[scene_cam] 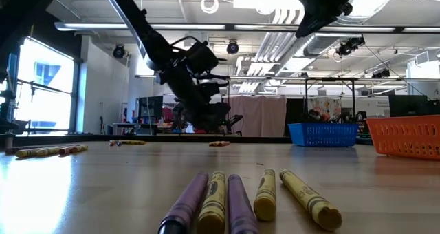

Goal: Sort crayons
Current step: Put the yellow crayon into the orange basket

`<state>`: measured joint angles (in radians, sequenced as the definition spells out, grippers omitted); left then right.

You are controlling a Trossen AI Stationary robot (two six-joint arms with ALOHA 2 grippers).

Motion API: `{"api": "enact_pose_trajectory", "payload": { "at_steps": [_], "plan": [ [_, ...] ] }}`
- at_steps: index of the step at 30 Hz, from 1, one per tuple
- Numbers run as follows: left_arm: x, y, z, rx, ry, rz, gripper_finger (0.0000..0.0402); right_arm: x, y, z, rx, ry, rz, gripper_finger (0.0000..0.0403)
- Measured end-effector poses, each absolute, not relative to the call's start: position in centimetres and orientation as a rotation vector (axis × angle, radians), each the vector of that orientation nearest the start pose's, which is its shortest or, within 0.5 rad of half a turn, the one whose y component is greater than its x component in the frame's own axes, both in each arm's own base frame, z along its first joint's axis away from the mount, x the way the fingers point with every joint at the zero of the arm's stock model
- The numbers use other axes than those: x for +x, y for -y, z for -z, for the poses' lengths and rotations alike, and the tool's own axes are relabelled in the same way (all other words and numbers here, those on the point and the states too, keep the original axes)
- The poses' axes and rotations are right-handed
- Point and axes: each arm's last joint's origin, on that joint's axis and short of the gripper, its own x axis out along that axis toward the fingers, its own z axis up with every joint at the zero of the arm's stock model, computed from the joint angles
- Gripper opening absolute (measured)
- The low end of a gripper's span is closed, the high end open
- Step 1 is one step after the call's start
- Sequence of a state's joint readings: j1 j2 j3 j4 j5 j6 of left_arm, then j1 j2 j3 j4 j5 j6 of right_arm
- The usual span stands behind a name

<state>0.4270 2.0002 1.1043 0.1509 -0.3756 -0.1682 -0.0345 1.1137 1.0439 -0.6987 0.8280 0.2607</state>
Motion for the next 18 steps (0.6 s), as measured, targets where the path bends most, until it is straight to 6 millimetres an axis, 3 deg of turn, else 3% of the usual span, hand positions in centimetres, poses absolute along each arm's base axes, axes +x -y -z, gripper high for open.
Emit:
{"api": "enact_pose_trajectory", "payload": {
  "at_steps": [11,18],
  "plan": [
    [35.17,-18.11,-12.41,-0.193,-0.735,-0.977,0.0106,21.46,2.87,-32.30,-0.060,-0.603,0.904,0.0084],
    [35.31,-17.44,-12.36,-0.239,-0.776,-0.971,0.0103,21.52,2.84,-32.30,-0.015,-0.584,0.900,0.0084]
  ]
}}
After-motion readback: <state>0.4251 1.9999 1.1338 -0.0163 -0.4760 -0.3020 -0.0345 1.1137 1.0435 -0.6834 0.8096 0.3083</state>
